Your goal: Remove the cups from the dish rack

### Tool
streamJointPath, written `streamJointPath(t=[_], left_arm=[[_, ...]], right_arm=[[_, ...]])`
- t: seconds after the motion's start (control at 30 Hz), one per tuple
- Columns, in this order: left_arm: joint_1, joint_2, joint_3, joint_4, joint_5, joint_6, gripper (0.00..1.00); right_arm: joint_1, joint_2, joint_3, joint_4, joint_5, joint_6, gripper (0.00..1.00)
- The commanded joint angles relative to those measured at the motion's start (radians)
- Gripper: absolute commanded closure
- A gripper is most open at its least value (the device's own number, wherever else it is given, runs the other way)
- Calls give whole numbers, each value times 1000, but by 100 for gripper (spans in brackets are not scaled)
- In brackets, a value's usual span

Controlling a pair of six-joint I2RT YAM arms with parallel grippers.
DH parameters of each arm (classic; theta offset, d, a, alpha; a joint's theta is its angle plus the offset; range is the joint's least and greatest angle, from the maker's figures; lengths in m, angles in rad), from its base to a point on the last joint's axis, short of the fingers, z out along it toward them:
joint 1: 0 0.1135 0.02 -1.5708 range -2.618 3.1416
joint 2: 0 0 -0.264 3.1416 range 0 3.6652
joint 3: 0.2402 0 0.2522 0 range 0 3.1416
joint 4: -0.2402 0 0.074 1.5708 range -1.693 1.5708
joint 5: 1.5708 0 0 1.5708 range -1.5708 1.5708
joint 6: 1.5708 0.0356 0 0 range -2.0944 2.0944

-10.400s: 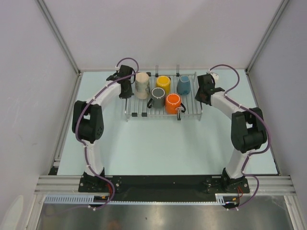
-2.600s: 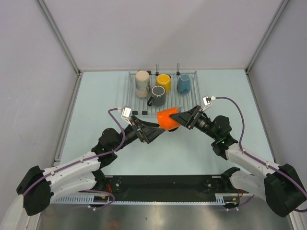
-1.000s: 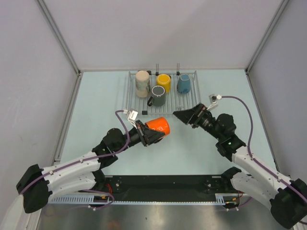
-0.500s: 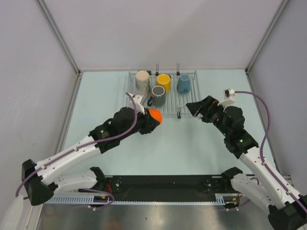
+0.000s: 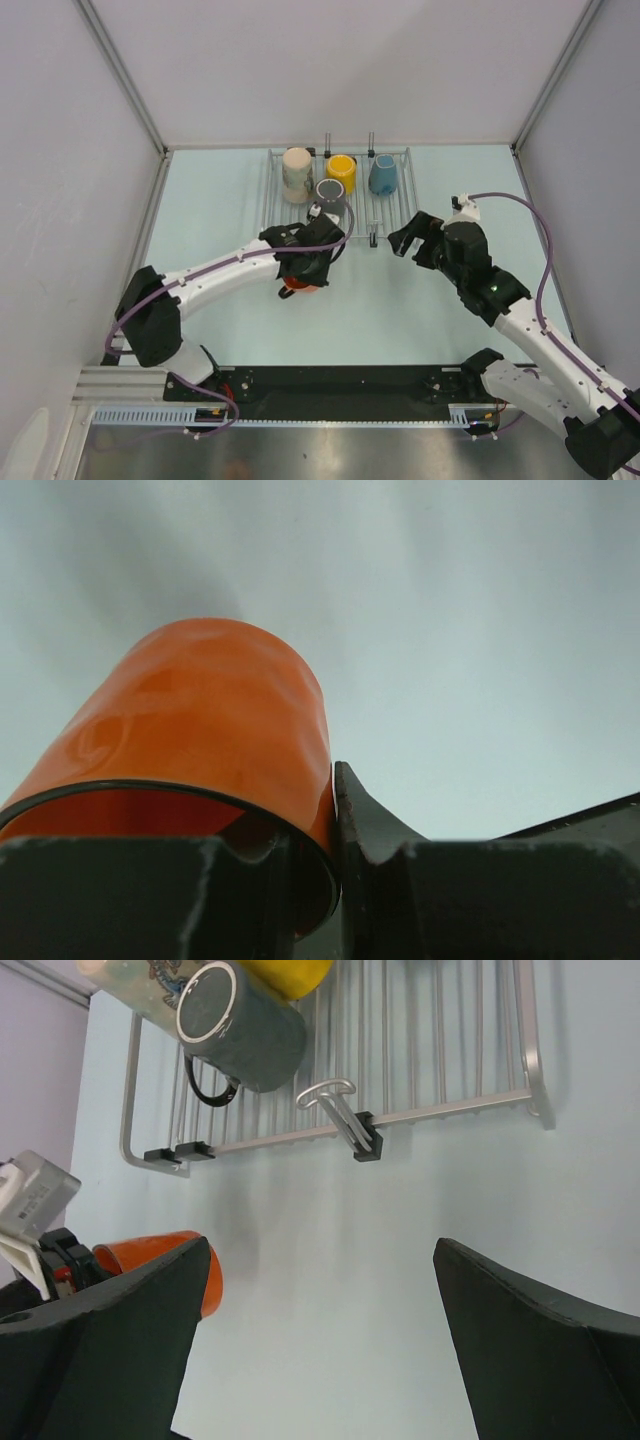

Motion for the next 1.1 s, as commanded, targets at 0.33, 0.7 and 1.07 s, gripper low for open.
streamJointPath(t=[0.33,0.7,1.07], left_arm=[[78,236,186,-117,133,122,99],[84,268,117,-71,135,99,100],[84,248,33,13,150,71,94]], right_arm=[[-10,-16,-25,-15,43,-47,0],[-20,27,-71,43,6,-36,0],[-19,25,-71,46,5,-40,0]])
